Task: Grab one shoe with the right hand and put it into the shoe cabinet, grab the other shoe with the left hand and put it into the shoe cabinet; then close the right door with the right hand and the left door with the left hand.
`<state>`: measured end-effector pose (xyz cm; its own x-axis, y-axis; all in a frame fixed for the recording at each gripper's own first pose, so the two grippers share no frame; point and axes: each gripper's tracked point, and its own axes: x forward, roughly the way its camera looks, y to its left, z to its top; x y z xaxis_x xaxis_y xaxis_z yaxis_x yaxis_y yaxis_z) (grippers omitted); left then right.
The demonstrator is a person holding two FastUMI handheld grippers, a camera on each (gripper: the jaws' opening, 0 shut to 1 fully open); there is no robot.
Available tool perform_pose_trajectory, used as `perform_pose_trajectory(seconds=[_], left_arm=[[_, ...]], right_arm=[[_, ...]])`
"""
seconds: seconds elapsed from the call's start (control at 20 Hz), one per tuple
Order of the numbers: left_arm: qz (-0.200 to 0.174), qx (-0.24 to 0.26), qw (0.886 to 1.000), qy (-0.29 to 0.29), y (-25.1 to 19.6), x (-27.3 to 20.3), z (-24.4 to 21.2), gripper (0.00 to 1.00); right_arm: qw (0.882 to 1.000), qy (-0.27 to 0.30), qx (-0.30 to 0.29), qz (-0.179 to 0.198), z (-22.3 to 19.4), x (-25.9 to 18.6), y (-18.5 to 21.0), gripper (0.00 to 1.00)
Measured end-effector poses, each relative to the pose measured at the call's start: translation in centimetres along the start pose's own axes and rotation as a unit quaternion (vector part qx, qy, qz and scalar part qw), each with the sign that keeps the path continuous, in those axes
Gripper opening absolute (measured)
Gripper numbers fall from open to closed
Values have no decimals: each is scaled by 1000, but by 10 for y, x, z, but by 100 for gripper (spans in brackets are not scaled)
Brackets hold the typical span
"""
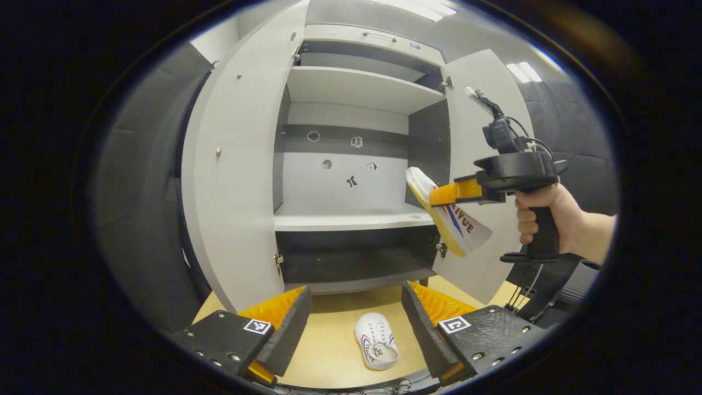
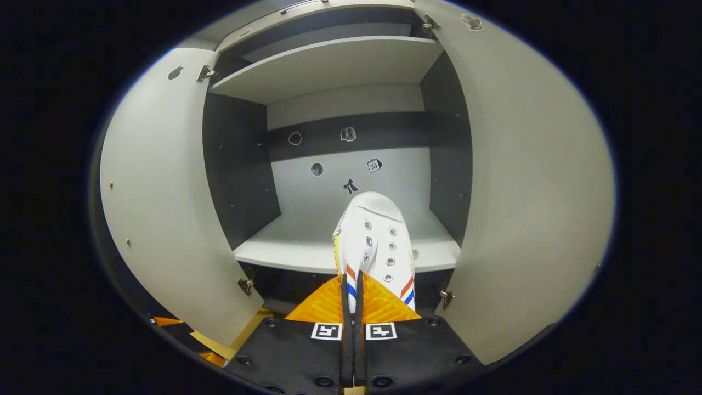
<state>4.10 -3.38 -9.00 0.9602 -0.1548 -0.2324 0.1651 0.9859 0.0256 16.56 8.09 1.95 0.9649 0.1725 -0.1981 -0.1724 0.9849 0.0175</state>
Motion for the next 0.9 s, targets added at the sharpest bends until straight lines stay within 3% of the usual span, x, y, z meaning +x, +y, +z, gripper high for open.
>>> perform_pose_trajectory(seconds=[0.1,0.25,0.4,0.5,0.55,0.6,0.65,0.75,0.8,0.9], left_arm=[[3,6,1000,-7,-1,8,9,94],[34,15,999,-16,8,26,28,97],[58,11,998,-35,11,39,54,94],[70,-28,997,-29,10,46,61,94],[73,-53,995,-34,9,51,69,100],[75,-73,994,-42,8,55,76,94],[82,-84,992,-46,10,56,79,94],[100,-78,991,-50,14,61,84,94],[110,-66,991,-49,17,62,85,88],[125,-50,990,-43,20,63,82,94]], right_arm=[[1000,-11,11,7,17,24,-2,1],[1000,-15,25,7,35,63,-10,2],[999,-28,30,4,56,101,-19,2],[999,-30,24,-3,65,125,-25,2],[999,-30,23,-5,68,134,-28,1],[999,-30,25,-6,71,146,-30,2],[999,-30,28,-7,74,156,-32,1],[999,-21,34,-10,72,173,-39,2],[999,-16,34,-13,69,180,-42,1],[999,-7,39,-14,65,193,-47,1]])
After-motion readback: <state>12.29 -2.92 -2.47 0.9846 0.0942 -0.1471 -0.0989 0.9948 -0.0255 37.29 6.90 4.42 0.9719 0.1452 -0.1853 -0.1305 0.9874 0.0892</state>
